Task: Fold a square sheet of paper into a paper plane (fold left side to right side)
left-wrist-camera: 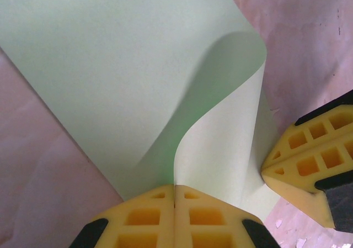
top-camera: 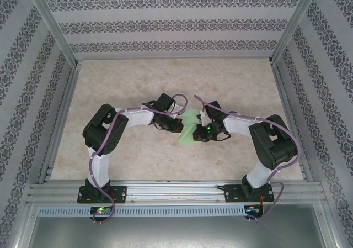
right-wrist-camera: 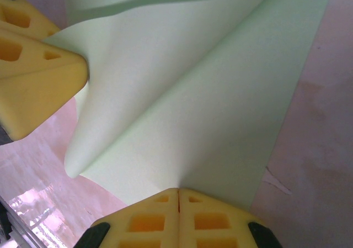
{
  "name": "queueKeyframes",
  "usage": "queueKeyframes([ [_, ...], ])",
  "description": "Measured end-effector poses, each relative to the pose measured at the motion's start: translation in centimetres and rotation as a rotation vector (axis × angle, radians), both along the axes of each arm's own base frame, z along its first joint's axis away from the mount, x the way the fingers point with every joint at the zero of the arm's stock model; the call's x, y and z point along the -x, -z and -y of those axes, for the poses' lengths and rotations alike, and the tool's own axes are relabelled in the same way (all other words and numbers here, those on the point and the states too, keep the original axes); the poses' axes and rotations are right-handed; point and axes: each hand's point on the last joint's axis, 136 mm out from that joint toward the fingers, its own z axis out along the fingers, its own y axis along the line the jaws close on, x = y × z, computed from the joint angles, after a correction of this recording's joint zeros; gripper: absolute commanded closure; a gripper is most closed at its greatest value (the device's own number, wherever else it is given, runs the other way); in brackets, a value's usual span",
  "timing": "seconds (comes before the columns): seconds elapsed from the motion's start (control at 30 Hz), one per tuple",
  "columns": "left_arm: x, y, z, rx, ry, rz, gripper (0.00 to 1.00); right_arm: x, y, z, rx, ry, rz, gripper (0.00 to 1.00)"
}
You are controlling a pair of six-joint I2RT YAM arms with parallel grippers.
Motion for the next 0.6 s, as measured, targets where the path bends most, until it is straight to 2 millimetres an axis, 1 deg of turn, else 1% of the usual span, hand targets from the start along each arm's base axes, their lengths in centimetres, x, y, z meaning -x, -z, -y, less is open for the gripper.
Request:
queueKeyframes([
  [0.47,-0.2,0.3,0.1,-0.003,0.020,0.014,1.00,0.1,-0.2,-0.2,-0.015,0.008,-0.012,1.00],
  [0.53,-0.2,0.3,0.1,-0.003,0.023,0.016,1.00,-0.1,-0.7,-0.3,-0.036,0.019,-0.010,1.00],
  [0.6,-0.2,0.3,0.1,-0.003,0.023,0.016,1.00,-0.6,-1.8,-0.5,-0.075,0.039,0.010,1.00],
])
